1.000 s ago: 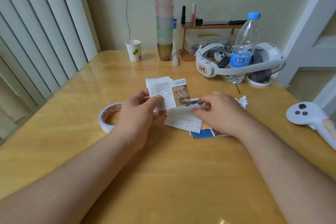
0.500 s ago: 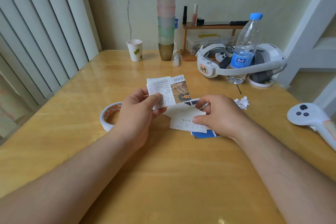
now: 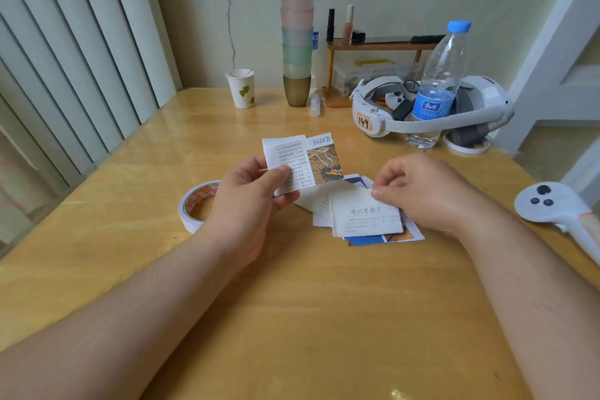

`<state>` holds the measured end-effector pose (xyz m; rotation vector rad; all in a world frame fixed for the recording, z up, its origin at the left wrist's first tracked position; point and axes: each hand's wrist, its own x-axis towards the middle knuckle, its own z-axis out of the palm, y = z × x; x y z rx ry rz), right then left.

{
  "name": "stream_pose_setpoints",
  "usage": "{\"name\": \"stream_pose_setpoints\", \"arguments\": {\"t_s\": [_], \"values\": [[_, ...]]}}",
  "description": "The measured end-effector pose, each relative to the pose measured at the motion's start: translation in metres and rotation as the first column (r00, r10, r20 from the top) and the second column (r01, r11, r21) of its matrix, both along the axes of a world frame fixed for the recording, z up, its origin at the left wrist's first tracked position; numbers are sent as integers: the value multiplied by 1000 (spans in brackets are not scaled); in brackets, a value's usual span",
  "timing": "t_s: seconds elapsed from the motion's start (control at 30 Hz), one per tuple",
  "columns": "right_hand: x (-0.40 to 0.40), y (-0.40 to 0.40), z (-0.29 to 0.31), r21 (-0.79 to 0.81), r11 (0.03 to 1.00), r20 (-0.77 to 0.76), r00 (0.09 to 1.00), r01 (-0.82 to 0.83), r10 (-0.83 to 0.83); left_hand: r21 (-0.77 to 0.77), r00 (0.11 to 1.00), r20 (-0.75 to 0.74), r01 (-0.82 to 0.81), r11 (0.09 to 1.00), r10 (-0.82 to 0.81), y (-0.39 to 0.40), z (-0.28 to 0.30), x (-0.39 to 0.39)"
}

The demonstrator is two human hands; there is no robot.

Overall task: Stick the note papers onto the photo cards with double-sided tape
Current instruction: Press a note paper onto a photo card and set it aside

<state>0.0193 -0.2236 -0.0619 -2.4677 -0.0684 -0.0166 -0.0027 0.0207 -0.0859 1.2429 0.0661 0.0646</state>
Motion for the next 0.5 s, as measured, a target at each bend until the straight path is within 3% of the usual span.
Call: {"name": "stream_pose_setpoints", "arguments": {"t_s": [0.27, 0.37, 0.5], "values": [[0, -11, 17, 380, 917, 291, 925, 121, -243, -11, 1000, -9, 12, 1000, -12, 0, 1, 0], [3, -11, 11, 435, 896, 217, 956, 87, -199, -14, 1000, -8, 15, 1000, -15, -1, 0, -1], [8, -11, -3, 296, 954, -19, 999, 42, -38, -18, 1000, 3, 24, 1000, -24, -1, 1, -2]]}}
